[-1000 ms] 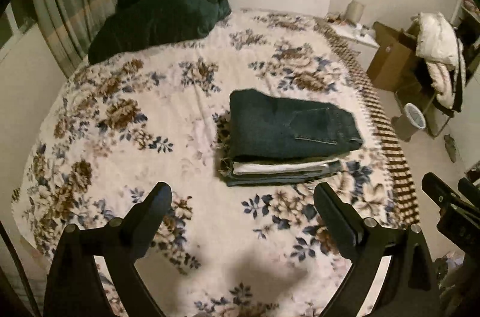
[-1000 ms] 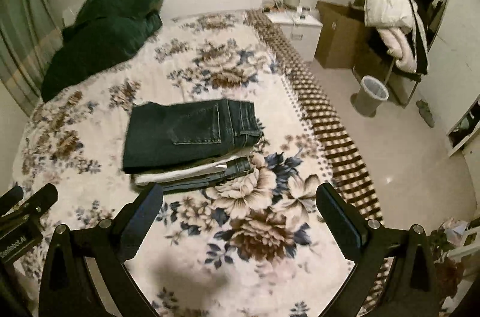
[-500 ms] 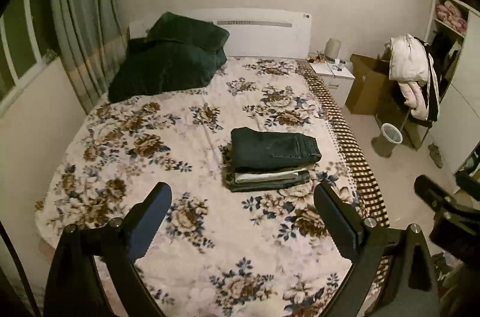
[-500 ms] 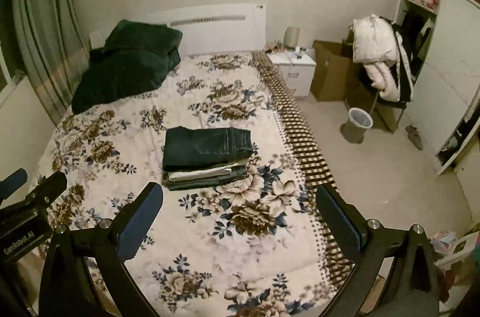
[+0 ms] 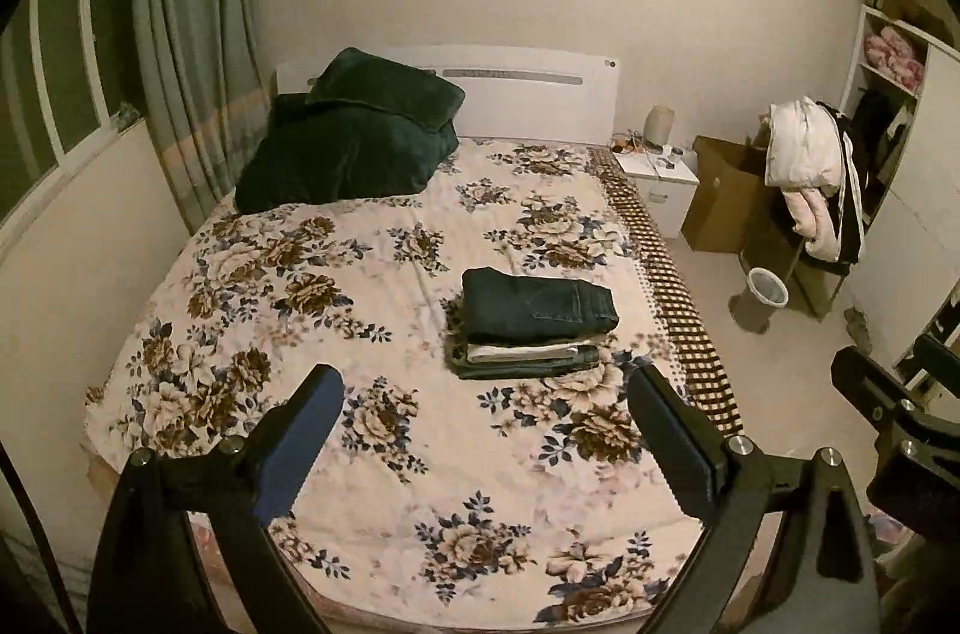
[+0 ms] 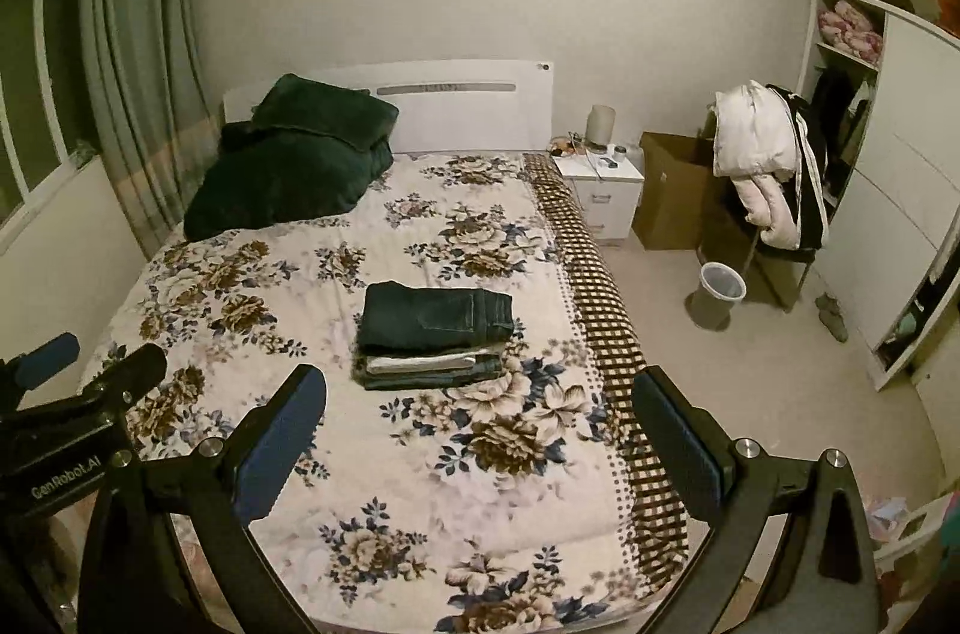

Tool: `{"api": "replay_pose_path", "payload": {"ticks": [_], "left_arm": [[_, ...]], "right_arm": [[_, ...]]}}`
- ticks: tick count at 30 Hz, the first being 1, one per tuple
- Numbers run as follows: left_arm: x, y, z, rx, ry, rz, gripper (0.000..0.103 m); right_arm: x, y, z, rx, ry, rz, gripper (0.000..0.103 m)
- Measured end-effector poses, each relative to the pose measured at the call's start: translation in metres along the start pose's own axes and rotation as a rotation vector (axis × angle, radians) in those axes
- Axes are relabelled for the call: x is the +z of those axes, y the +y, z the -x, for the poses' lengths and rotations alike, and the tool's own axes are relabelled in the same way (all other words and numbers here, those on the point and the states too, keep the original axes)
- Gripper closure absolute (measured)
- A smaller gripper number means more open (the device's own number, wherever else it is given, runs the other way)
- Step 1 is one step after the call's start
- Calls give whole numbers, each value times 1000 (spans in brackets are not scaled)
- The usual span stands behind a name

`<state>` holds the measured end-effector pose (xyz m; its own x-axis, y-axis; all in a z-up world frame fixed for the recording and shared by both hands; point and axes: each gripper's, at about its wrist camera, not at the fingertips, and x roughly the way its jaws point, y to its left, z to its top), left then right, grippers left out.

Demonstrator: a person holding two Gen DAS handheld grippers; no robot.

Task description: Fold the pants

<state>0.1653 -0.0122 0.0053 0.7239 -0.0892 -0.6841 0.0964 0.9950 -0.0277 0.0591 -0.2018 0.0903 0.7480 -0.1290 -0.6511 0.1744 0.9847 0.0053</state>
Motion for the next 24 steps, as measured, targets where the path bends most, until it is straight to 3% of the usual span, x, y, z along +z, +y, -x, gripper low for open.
{"api": "replay_pose_path", "payload": {"ticks": [6,11,16,24], "left_arm": [[4,-6,-11,10,-30,25,0],[11,-14,-41,70,-44,12,0],[12,-20,-75,92,-10,-3,0],[13,-24,-110,118,18,-16,0]], "right_arm": [[10,-14,-16,1,-15,0,0],[22,-25,-69,-22,-6,-10,0],[30,-35,-125,-34,21,-21,0],[31,-38,-179,-52,55,-5,0]]}}
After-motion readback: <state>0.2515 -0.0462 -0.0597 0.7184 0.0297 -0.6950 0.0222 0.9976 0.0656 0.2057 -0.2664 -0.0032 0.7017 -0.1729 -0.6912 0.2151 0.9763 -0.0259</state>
